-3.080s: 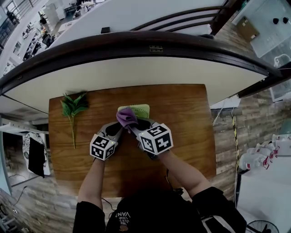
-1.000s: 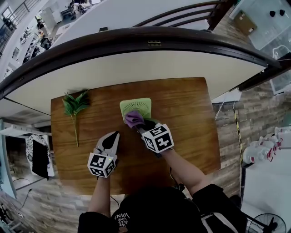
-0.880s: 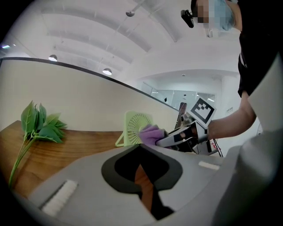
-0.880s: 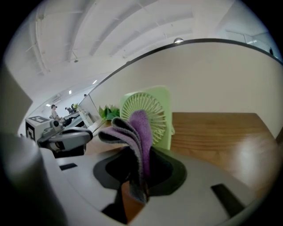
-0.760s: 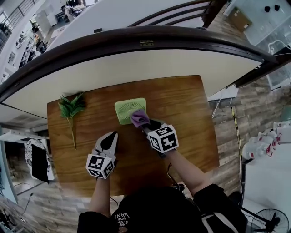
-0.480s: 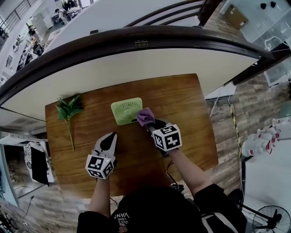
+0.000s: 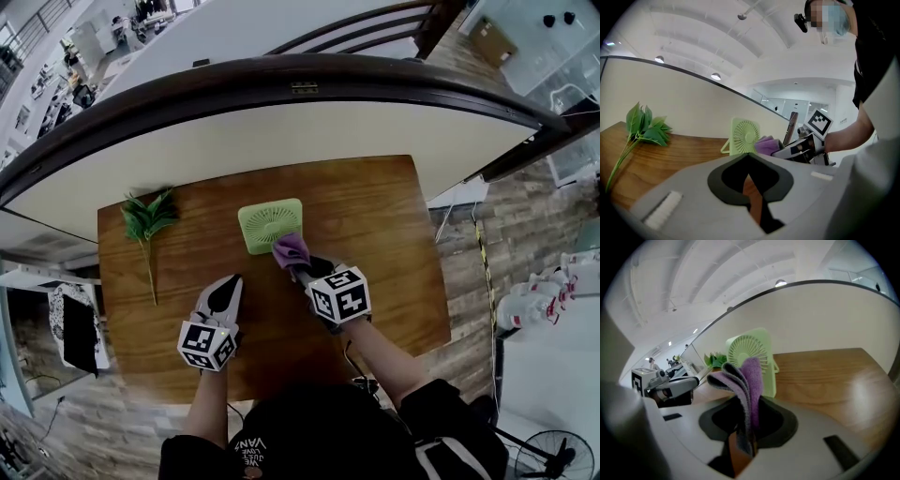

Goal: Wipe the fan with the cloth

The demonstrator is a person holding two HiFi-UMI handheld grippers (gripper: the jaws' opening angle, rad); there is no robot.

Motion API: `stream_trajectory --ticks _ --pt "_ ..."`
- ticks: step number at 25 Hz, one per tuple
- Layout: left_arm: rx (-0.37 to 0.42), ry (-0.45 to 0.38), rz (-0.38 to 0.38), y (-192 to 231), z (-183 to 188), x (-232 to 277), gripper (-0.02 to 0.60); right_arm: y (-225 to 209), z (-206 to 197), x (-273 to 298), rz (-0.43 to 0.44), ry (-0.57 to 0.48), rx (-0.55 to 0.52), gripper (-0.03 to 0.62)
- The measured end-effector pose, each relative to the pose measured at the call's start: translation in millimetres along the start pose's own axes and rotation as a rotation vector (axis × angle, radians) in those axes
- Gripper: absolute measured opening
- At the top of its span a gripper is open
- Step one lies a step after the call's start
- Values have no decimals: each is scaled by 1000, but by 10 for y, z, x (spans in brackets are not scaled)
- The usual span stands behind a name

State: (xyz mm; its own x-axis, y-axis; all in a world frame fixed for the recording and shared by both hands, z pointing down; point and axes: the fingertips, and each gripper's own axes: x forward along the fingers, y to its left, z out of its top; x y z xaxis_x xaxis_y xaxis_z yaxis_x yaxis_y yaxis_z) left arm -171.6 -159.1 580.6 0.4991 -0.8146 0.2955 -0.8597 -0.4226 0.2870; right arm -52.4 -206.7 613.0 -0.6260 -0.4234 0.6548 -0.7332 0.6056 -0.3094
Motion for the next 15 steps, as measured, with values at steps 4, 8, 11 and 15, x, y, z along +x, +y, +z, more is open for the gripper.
stream_trajectory --ticks 4,8,11,15 --pt "-16 -4 25 44 -38 -133 11 372 -59 270 87 55 -51 107" --pt "-38 -4 59 109 -109 -272 11 601 -115 527 124 107 -98 107" --pt "-50 -1 75 142 -155 -339 11 635 -120 655 124 136 -115 107" --pt "-64 -2 80 156 -180 -345 11 572 -115 691 130 154 -78 107"
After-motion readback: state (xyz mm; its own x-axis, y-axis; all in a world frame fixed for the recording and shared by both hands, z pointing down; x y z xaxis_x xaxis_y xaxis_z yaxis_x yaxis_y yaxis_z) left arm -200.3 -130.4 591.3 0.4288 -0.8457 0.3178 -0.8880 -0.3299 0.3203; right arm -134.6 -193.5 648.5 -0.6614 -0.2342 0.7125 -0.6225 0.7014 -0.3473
